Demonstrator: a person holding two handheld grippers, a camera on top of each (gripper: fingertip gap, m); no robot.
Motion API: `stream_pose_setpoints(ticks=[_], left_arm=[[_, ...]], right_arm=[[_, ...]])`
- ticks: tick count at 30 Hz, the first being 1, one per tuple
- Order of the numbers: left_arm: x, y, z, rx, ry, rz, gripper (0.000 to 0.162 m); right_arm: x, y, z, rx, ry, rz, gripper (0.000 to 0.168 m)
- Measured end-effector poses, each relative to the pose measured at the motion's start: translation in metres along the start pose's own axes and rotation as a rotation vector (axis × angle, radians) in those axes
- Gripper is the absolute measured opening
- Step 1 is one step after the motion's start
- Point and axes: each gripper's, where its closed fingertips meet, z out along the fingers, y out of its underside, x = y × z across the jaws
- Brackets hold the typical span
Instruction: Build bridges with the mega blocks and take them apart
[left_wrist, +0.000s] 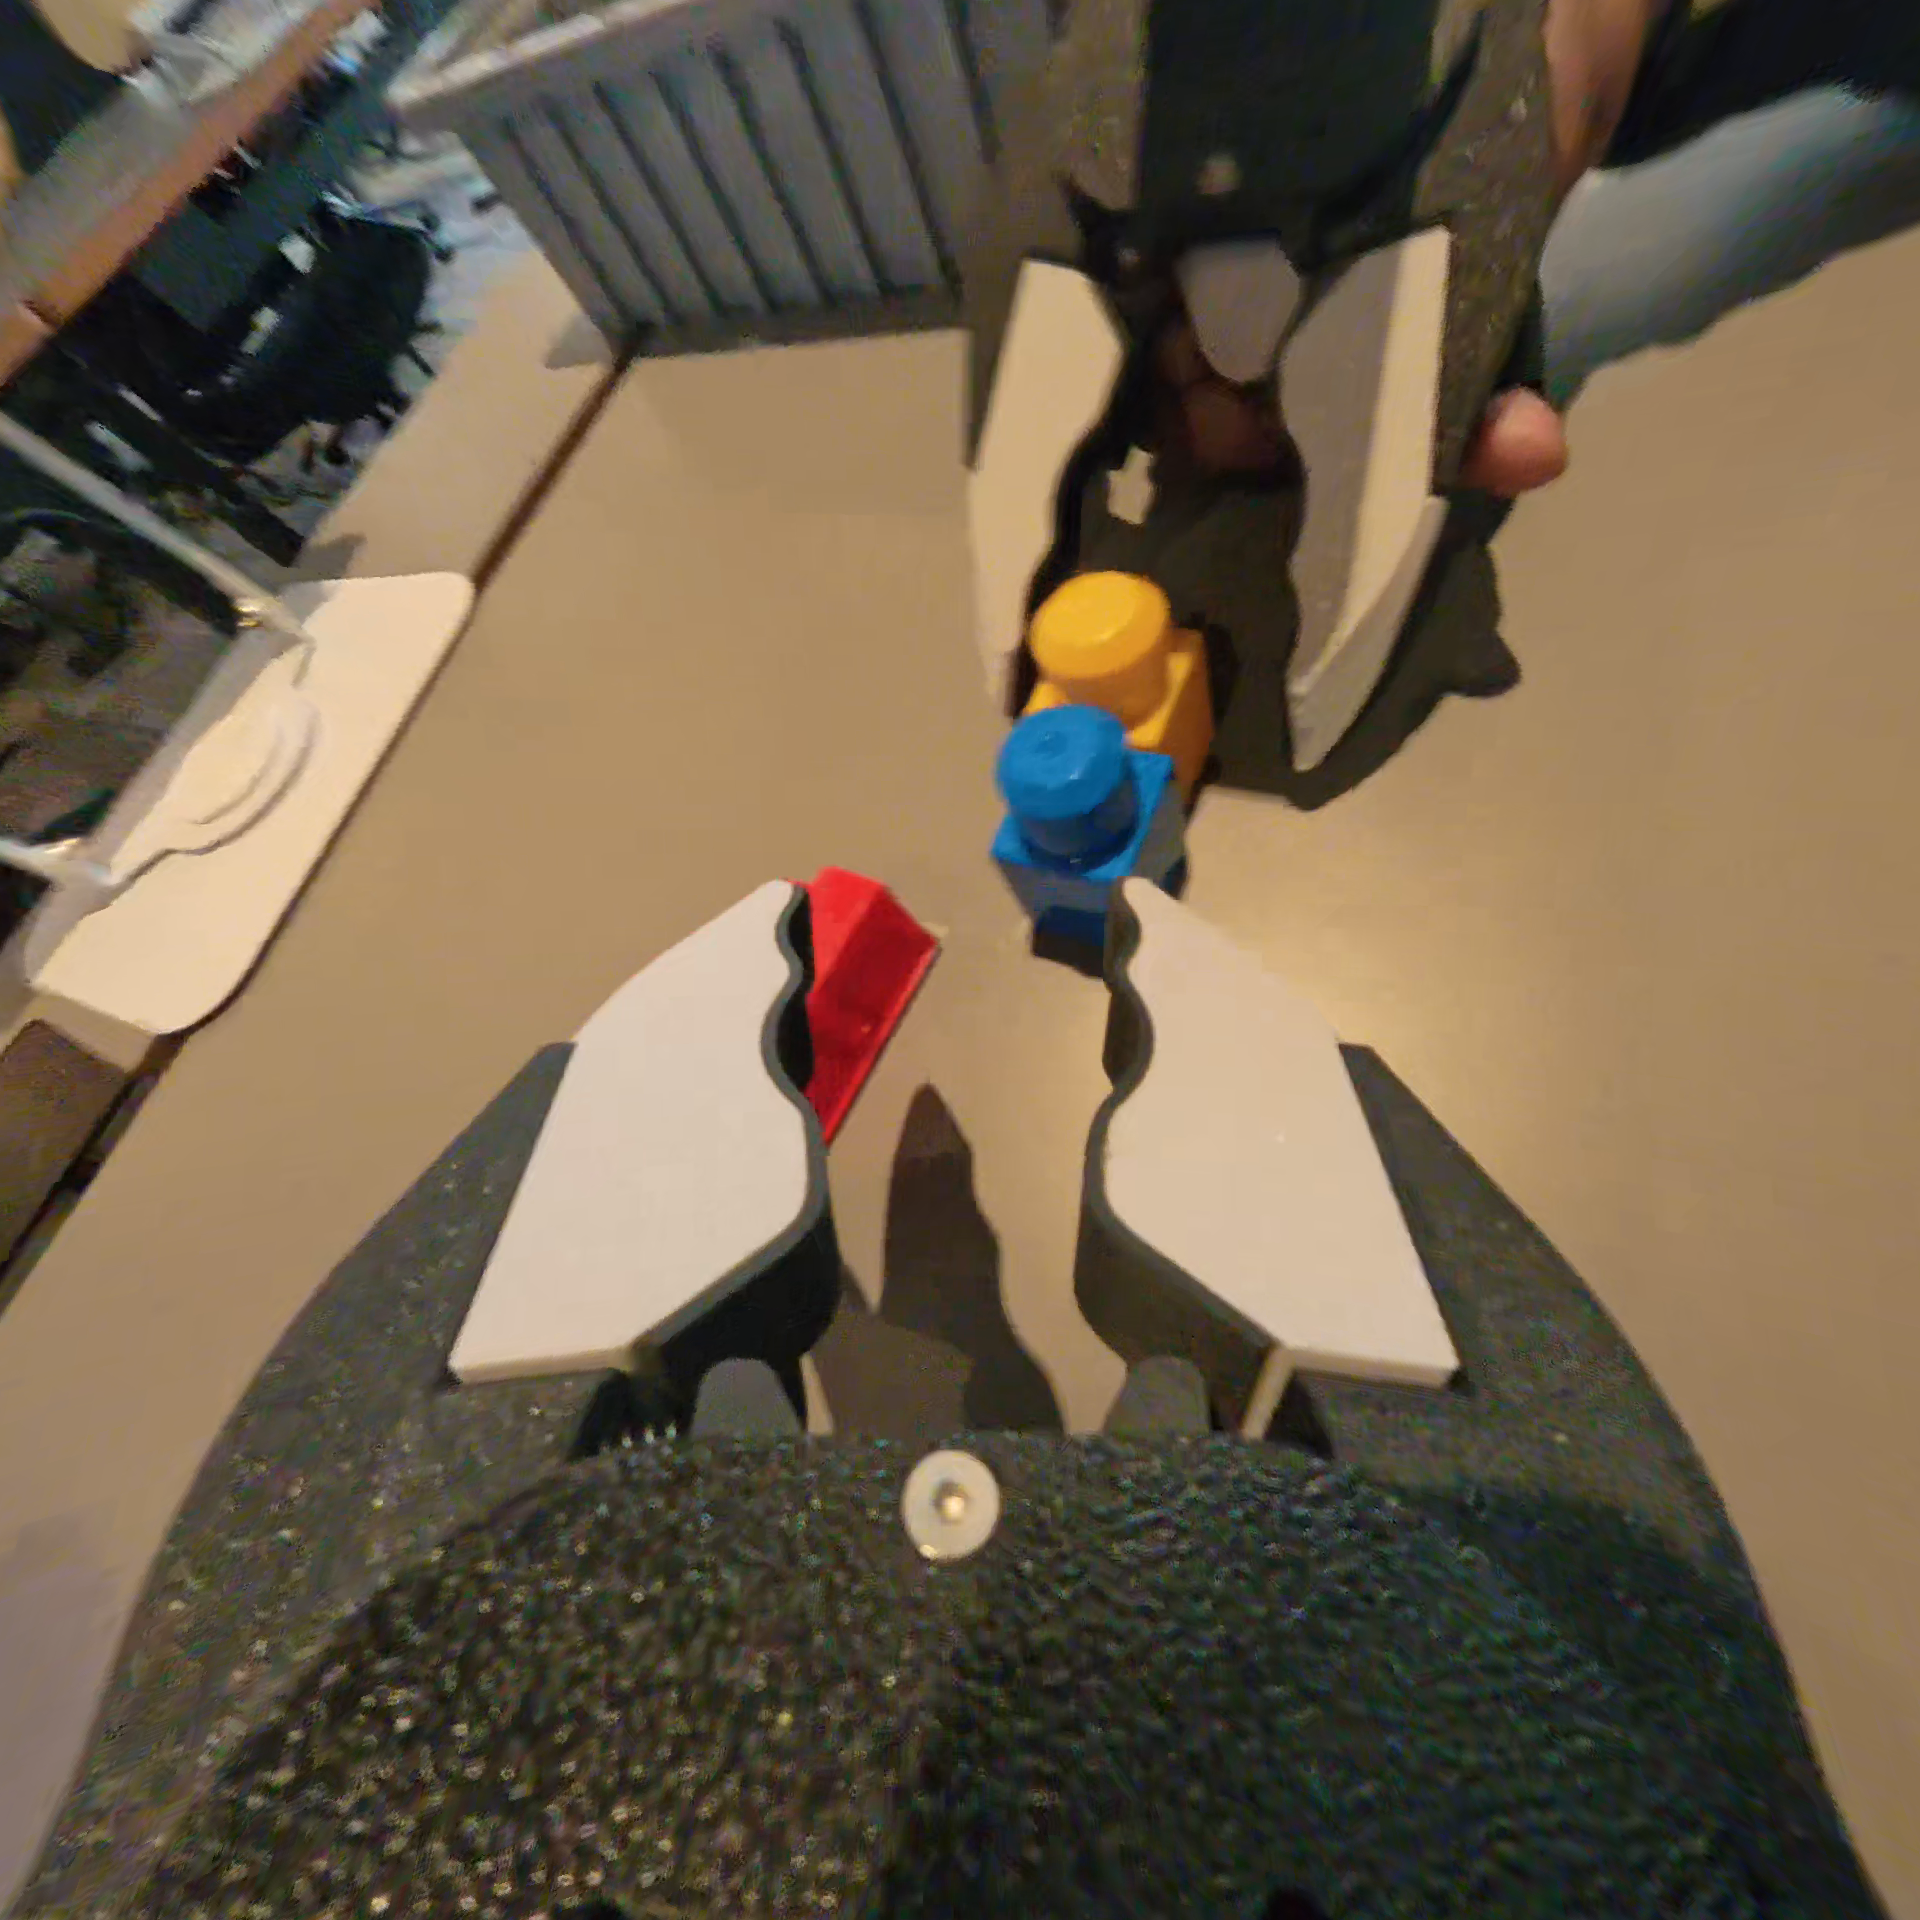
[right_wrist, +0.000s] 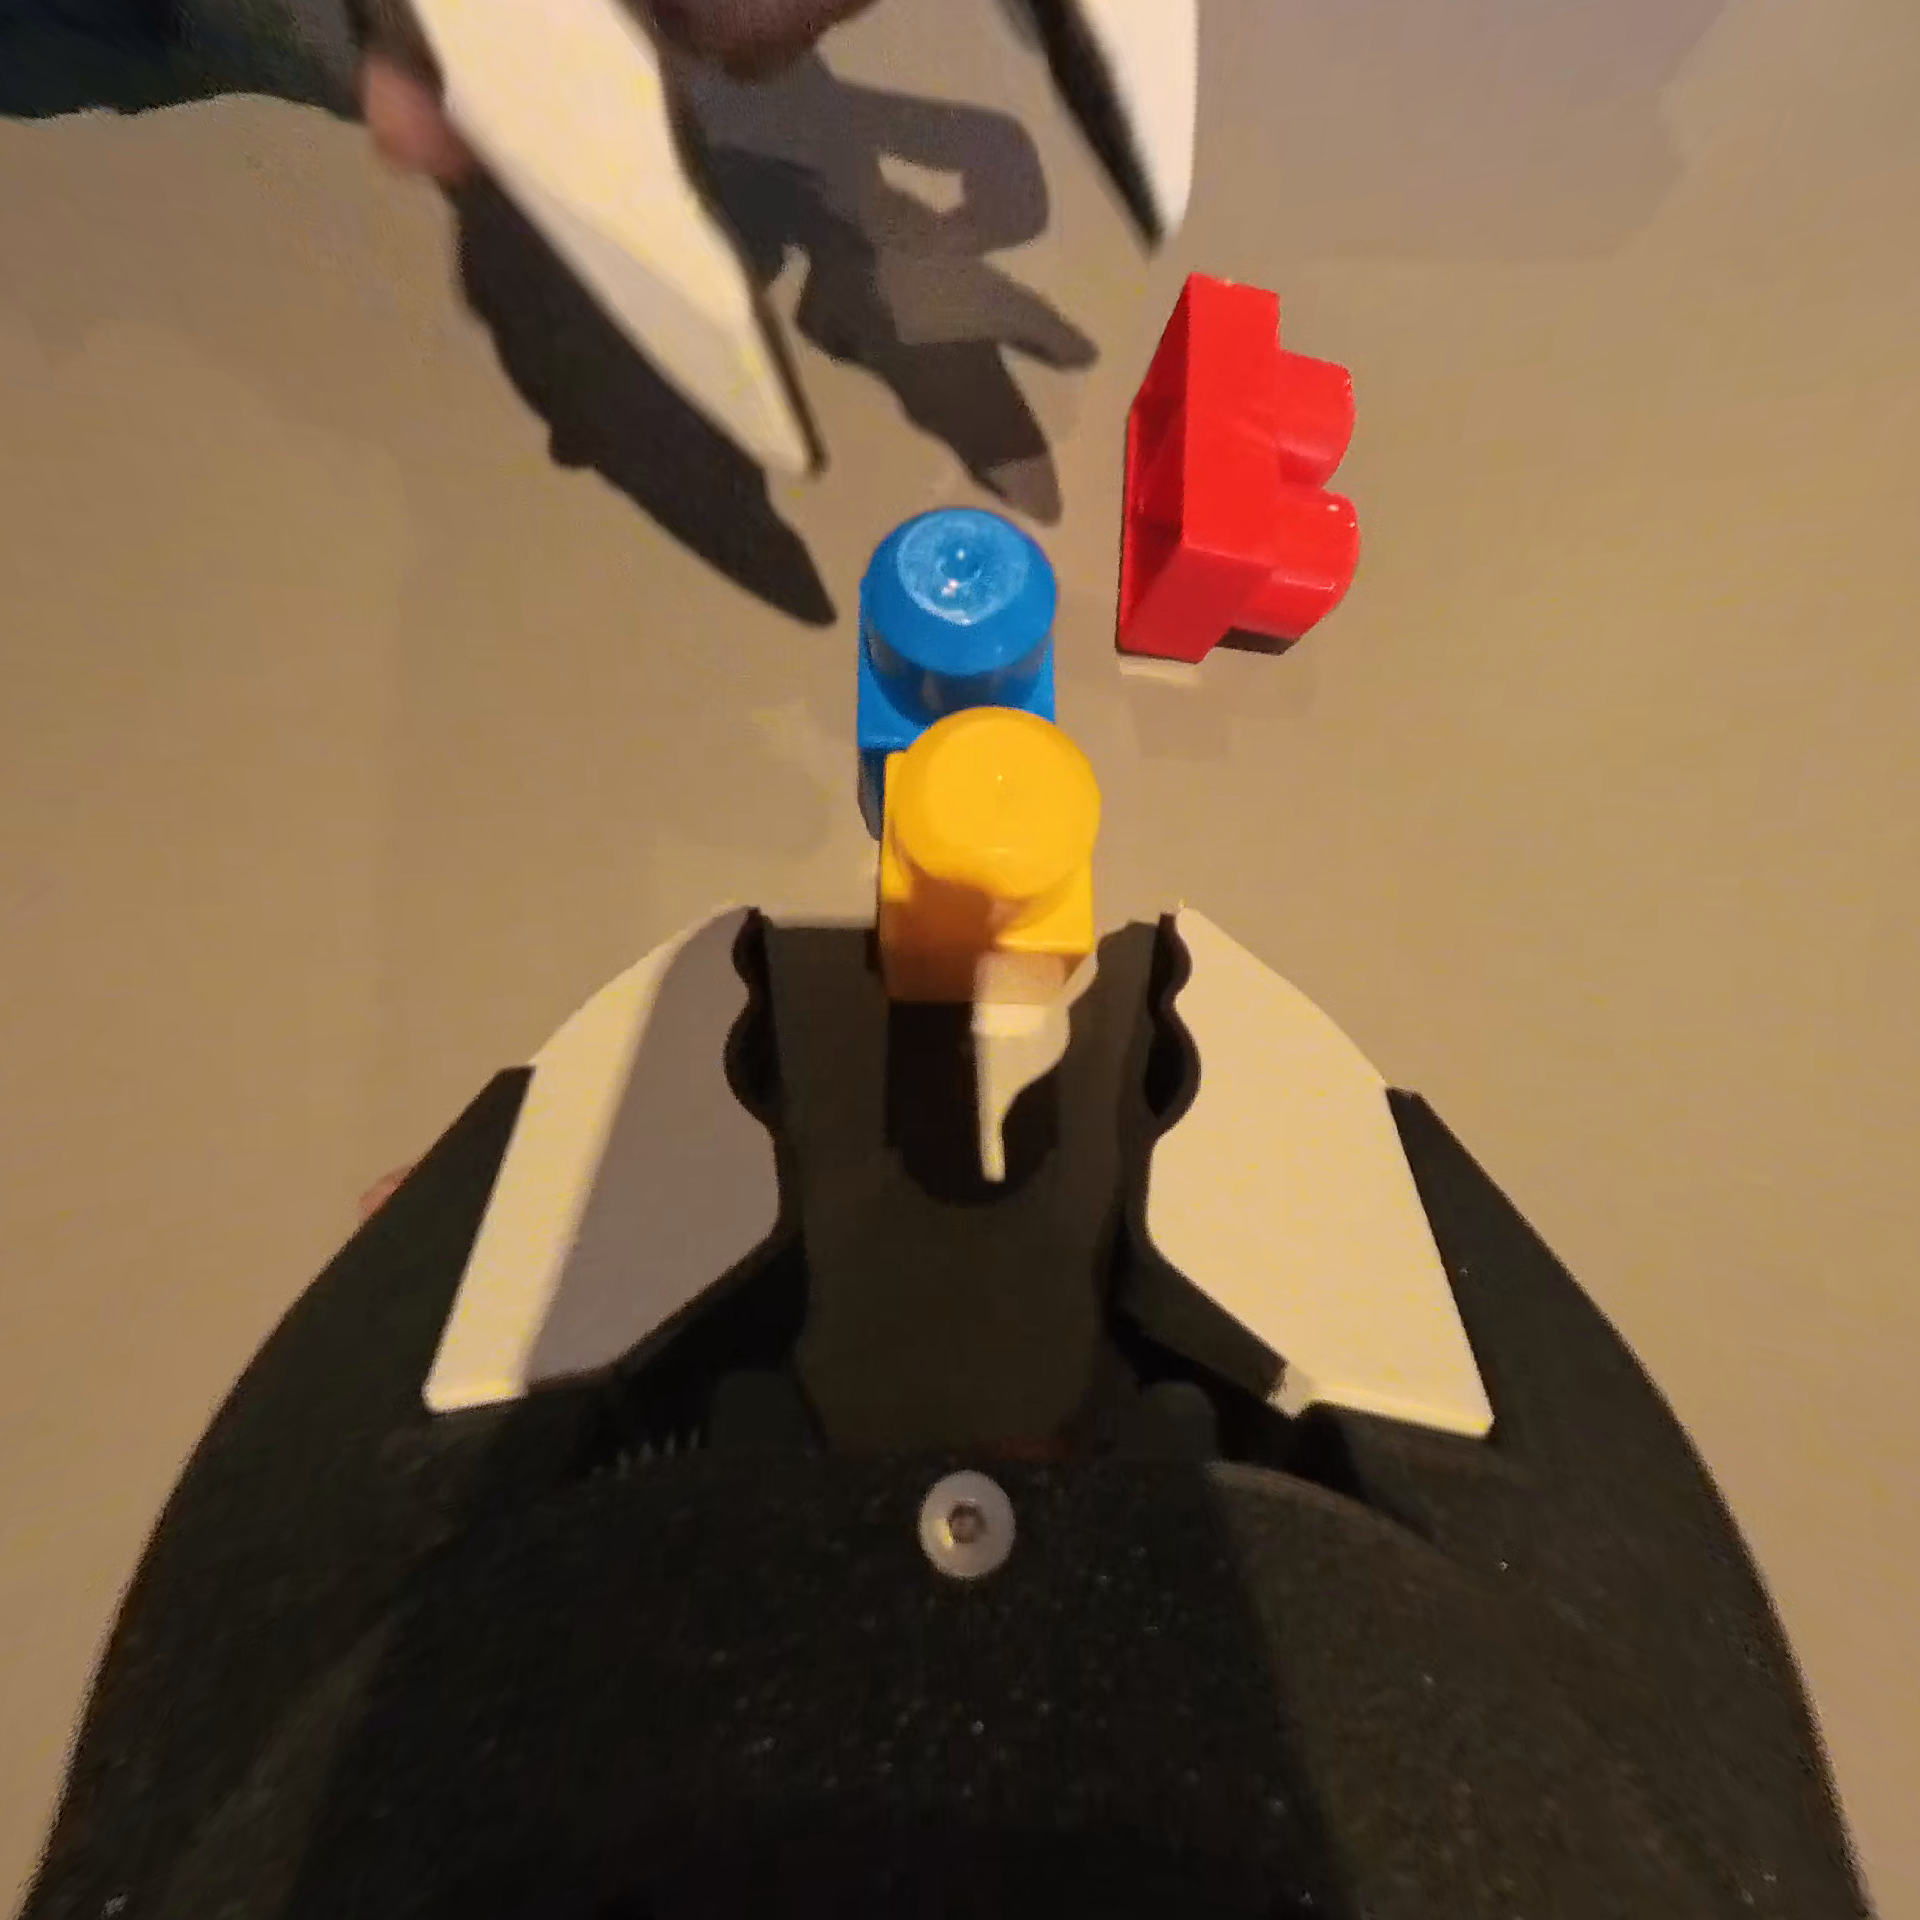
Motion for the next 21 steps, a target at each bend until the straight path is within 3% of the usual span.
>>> stream_pose_setpoints(ticks=[3,7,13,17,21], left_arm=[[-0.031,0.013,-0.015,-0.028,-0.058,-0.038,0.048],[-0.051,0.047,-0.005,-0.165,-0.045,-0.007,0.037],[-0.06,0.024,0.004,-0.048,0.007,-0.157,0.028],[-0.069,0.047,0.018,-0.163,0.002,-0.245,0.025],[-0.06,0.048,0.016,-0.156,-0.029,-0.23,0.02]], right_arm=[[0.002,0.0,-0.004,0.016,0.0,0.019,0.071],[0.003,0.001,-0.004,0.016,0.001,0.028,0.069],[0.004,0.002,-0.004,0.013,0.012,0.028,0.066],[0.004,0.003,-0.003,0.005,0.008,0.027,0.064],[0.004,0.003,-0.004,0.008,0.012,0.032,0.063]])
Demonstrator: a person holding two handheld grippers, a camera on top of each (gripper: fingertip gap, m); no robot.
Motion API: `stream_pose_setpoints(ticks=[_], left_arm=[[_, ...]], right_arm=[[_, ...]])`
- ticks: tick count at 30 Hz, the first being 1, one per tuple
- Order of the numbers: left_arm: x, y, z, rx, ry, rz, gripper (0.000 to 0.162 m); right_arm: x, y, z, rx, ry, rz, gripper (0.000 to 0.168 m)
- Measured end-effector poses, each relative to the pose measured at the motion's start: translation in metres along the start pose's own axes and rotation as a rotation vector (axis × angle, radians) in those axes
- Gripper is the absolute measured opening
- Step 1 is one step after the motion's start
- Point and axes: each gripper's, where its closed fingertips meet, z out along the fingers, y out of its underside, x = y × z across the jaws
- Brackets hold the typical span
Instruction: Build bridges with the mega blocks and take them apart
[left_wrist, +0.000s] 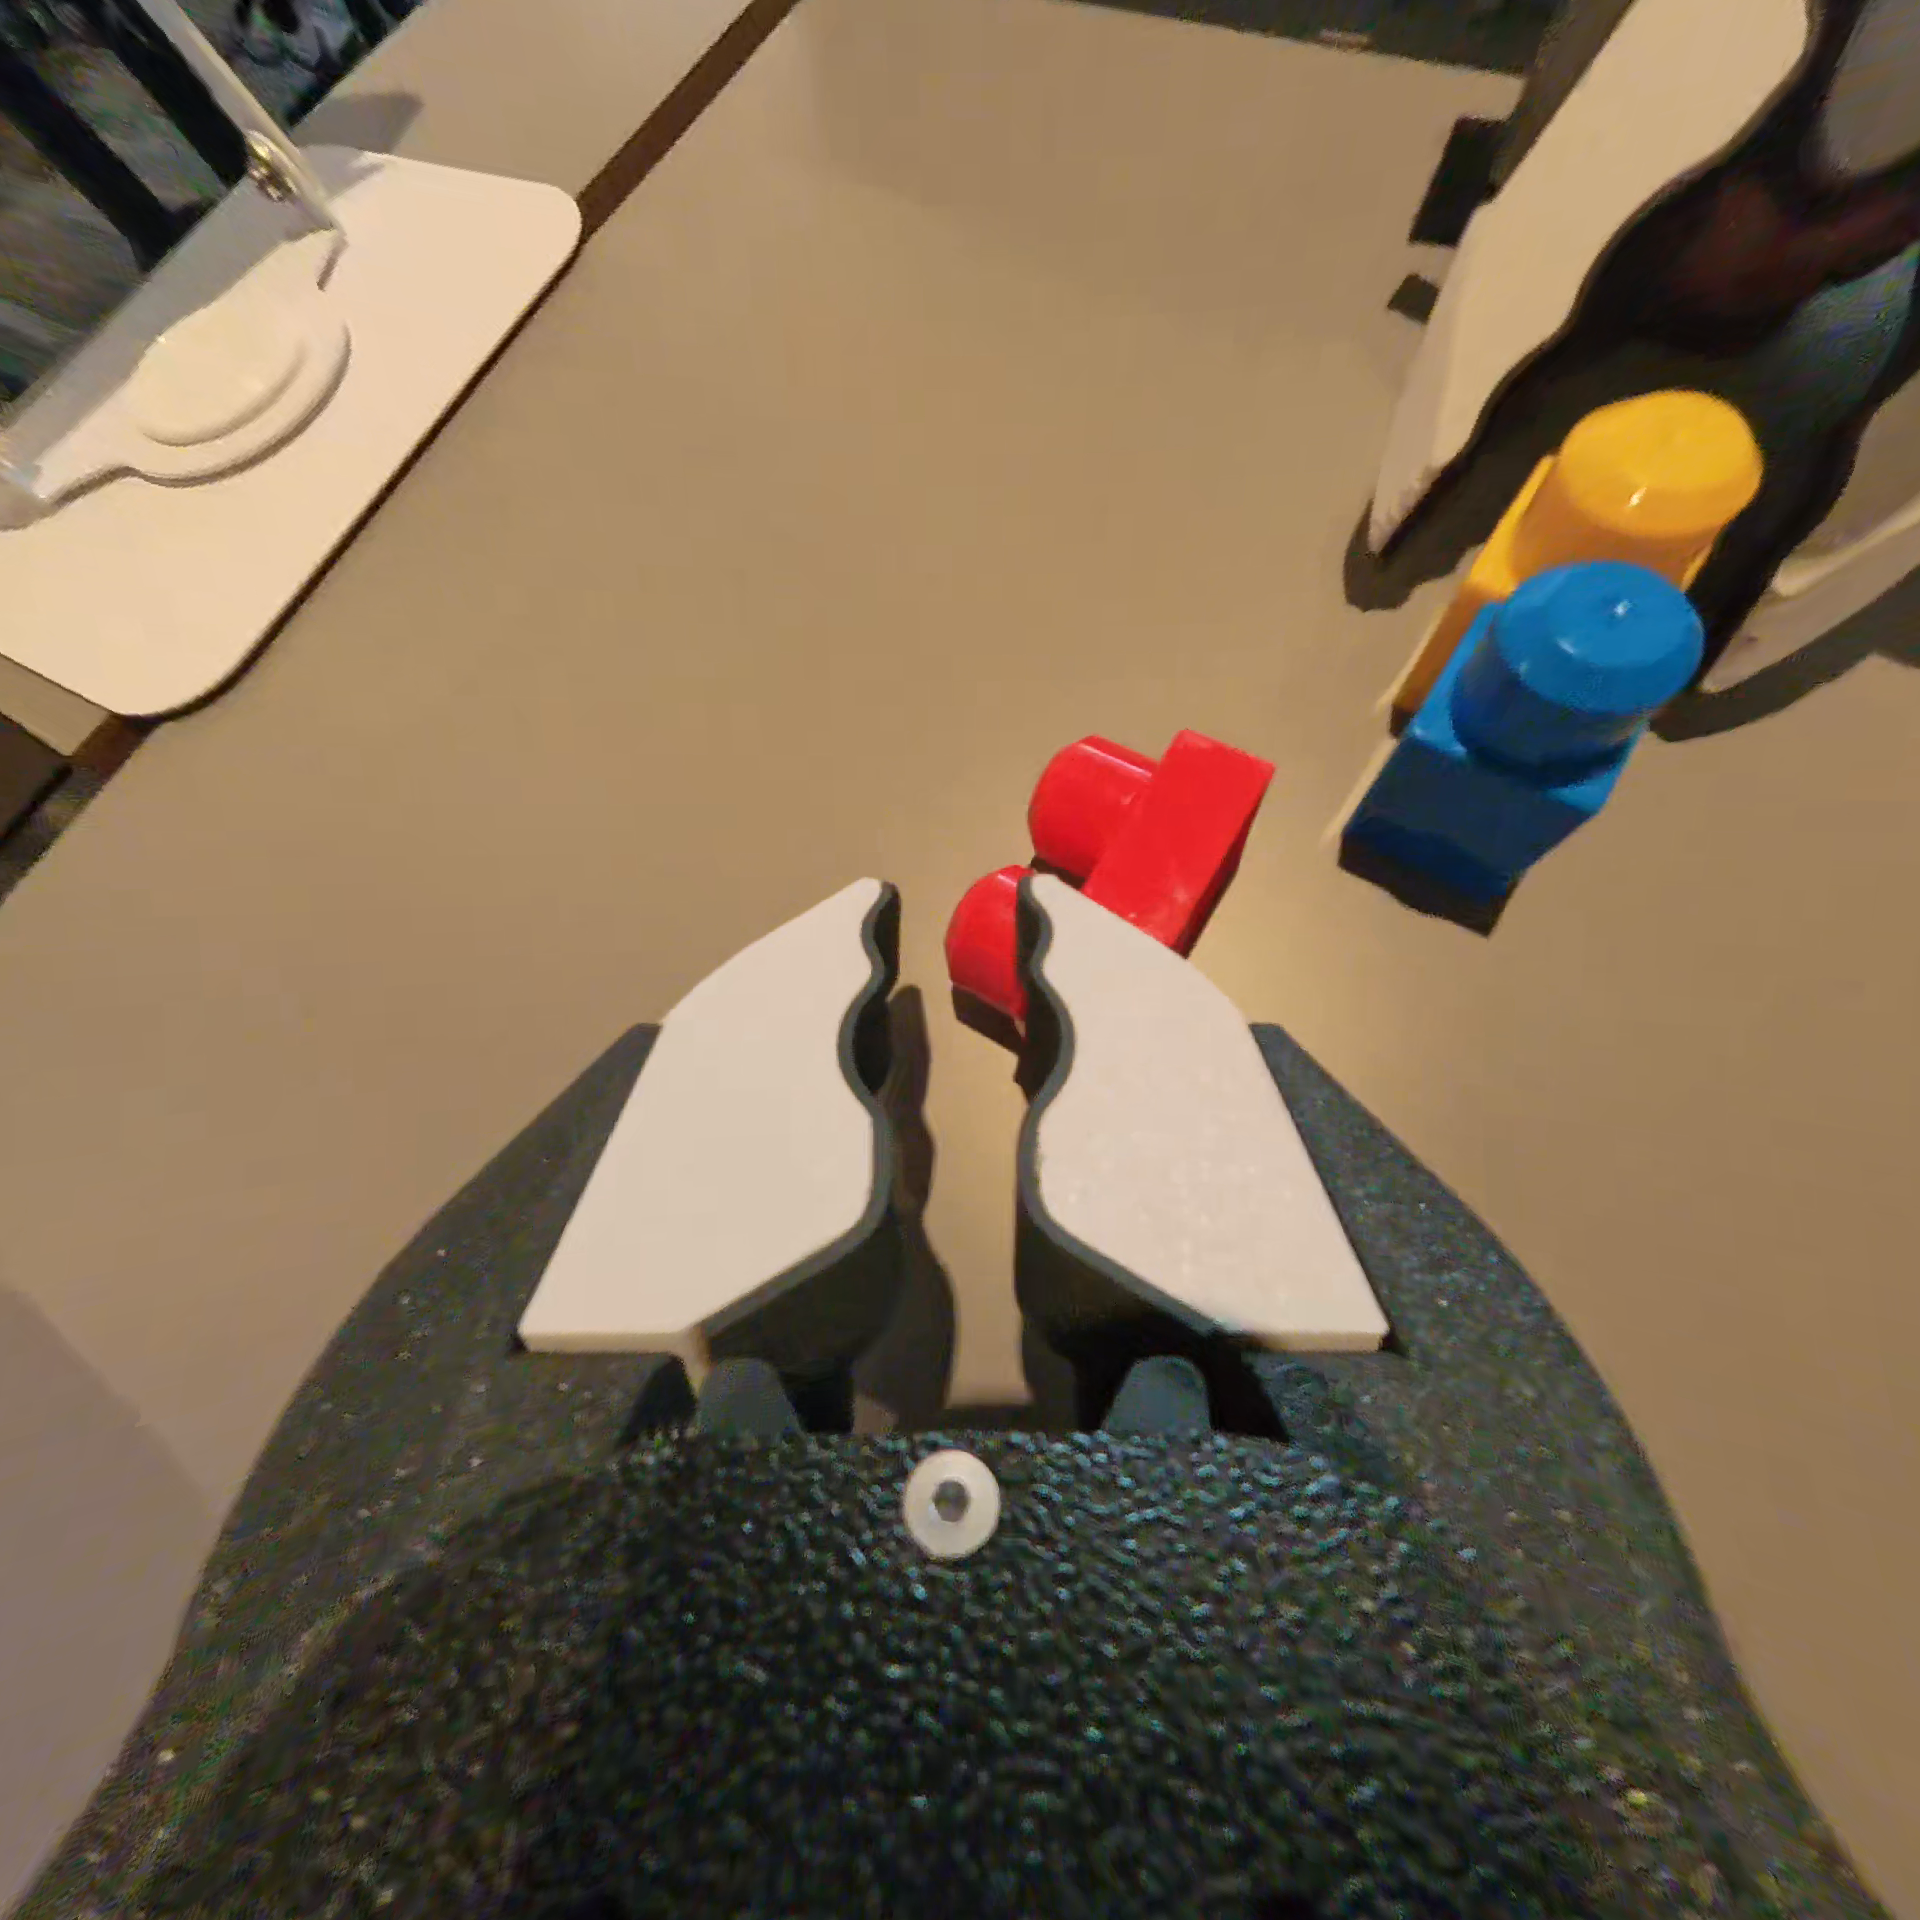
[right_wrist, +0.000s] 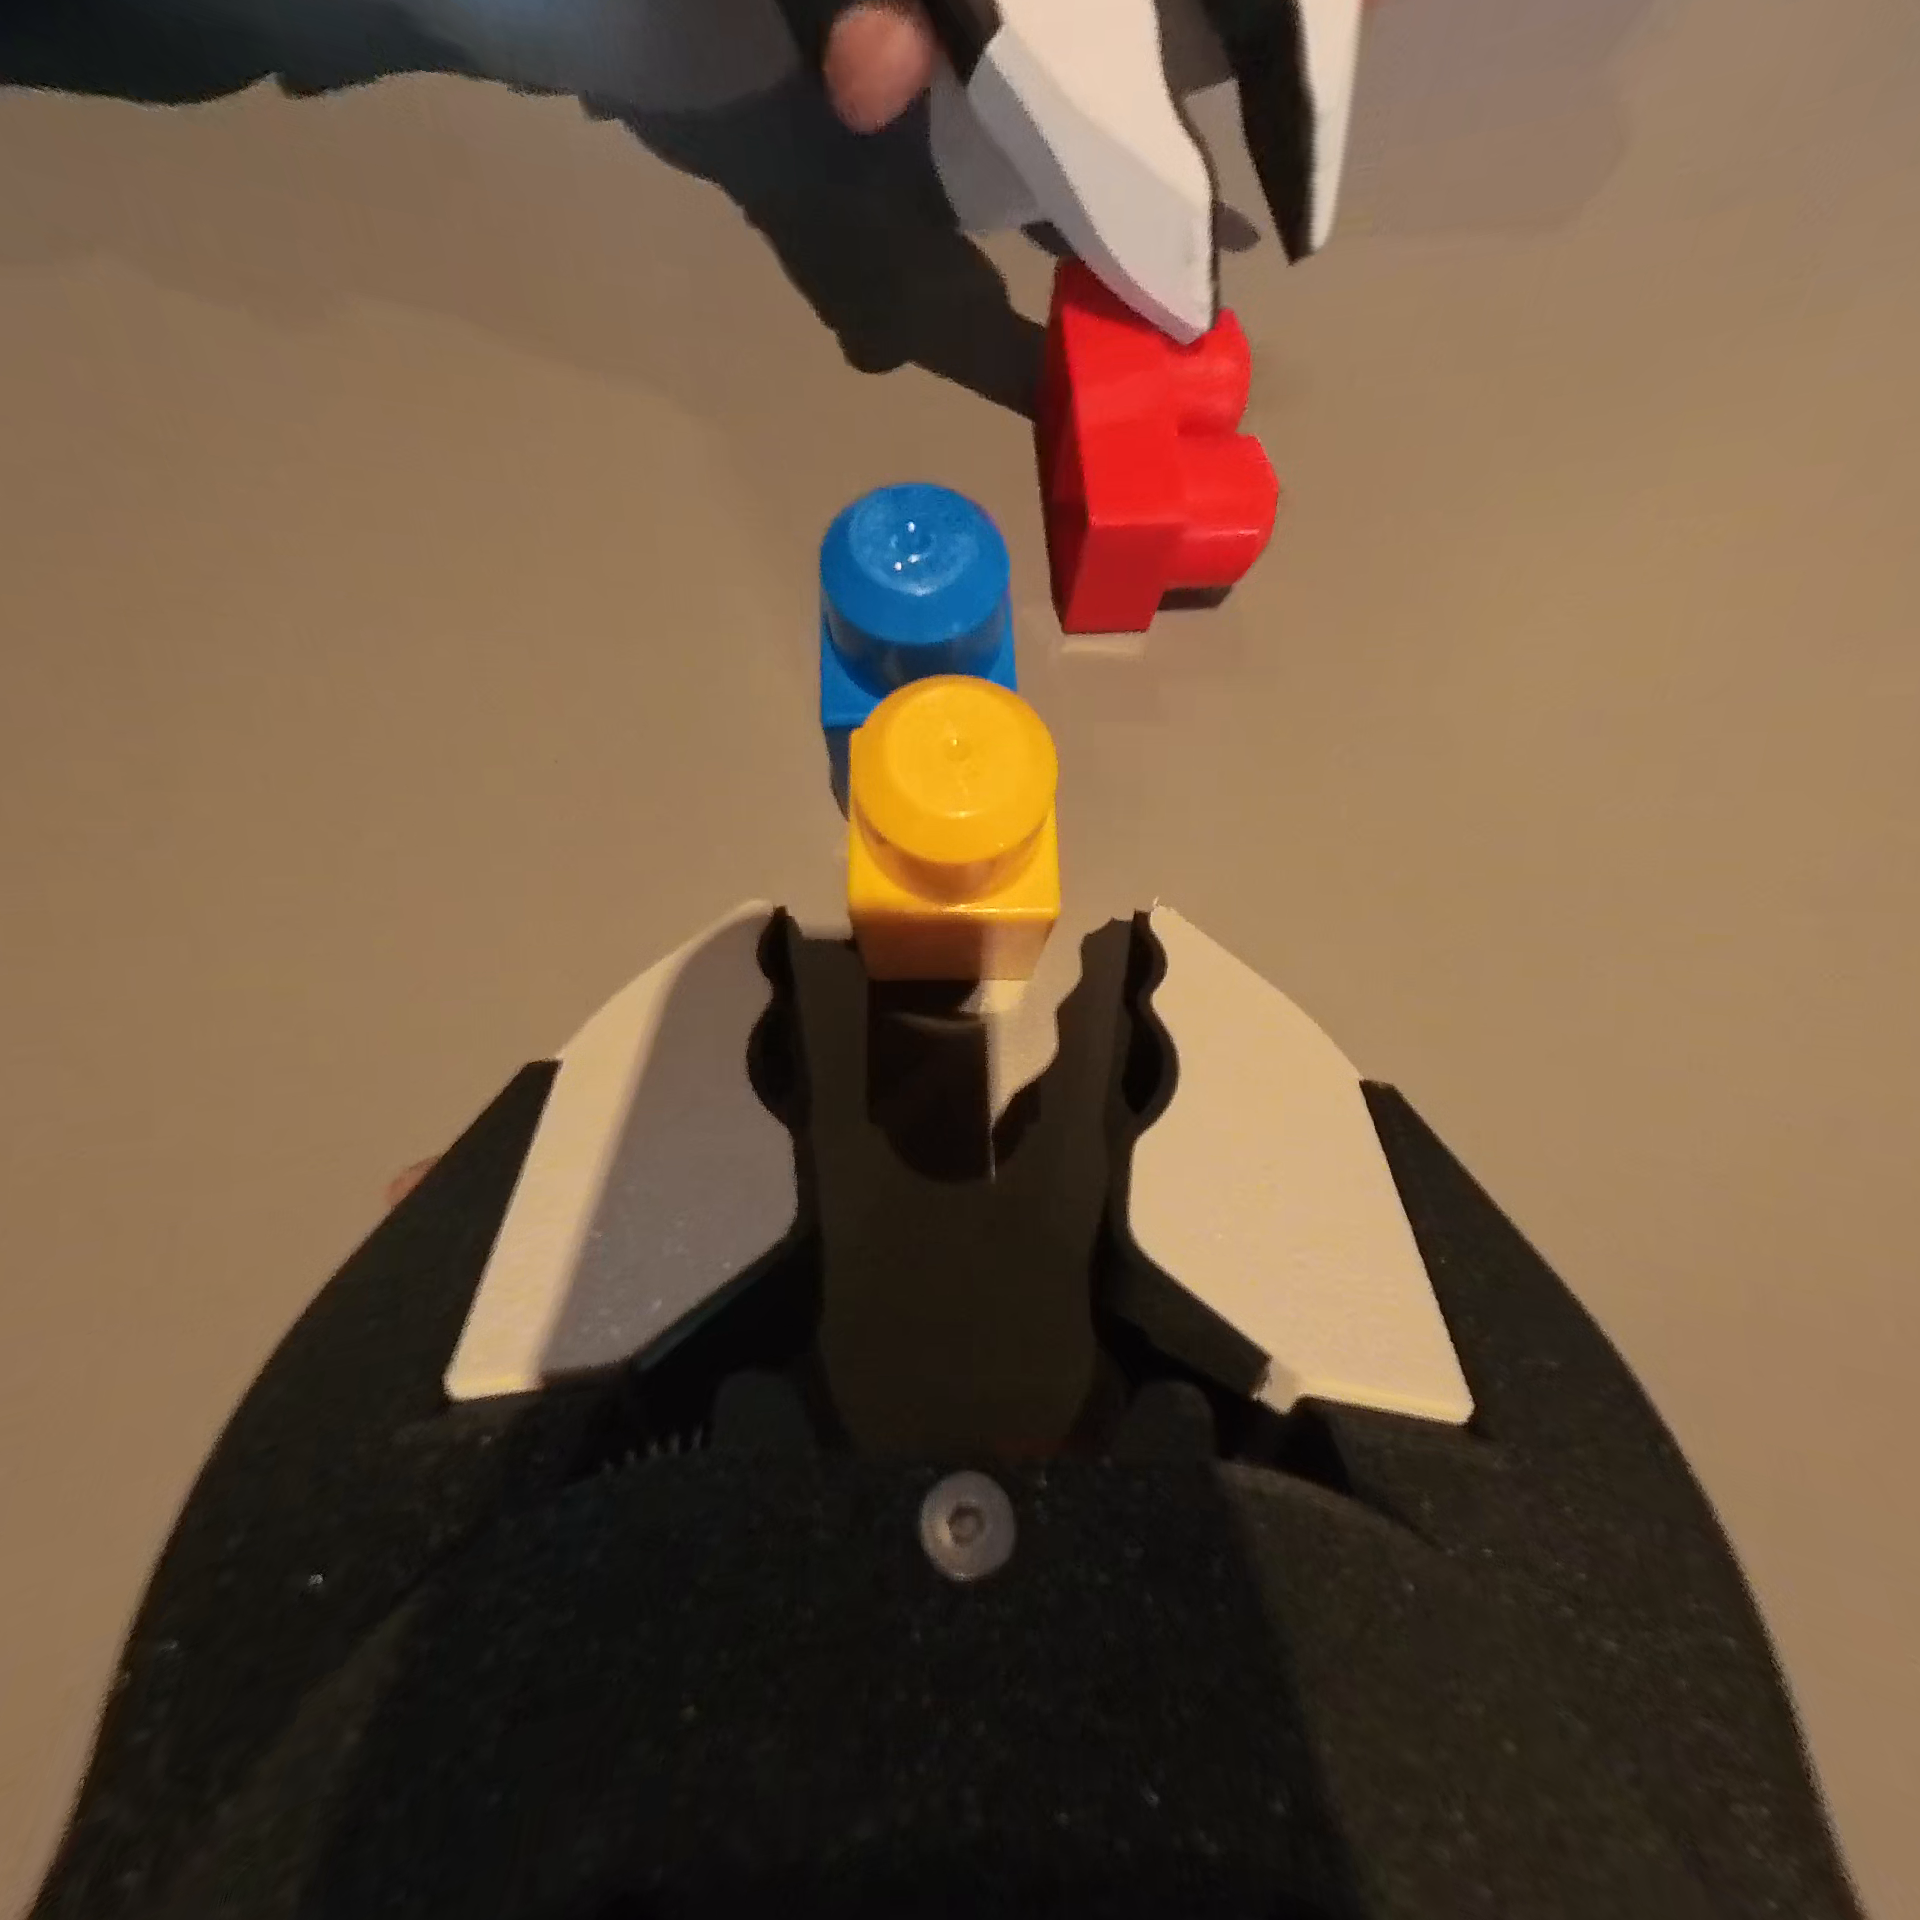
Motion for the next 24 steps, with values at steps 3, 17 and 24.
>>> stream_pose_setpoints(ticks=[3,17,24], left_arm=[[0.007,0.004,-0.009,-0.01,-0.066,0.059,0.021],[0.033,0.007,-0.022,-0.033,-0.082,0.002,0.022],[0.04,0.005,-0.021,-0.099,-0.155,0.1,0.011]], right_arm=[[0.001,0.0,0.0,0.0,0.0,0.004,0.062],[0.0,0.002,0.003,-0.024,0.015,-0.013,0.06],[0.0,0.002,0.003,-0.026,0.016,-0.012,0.06]])
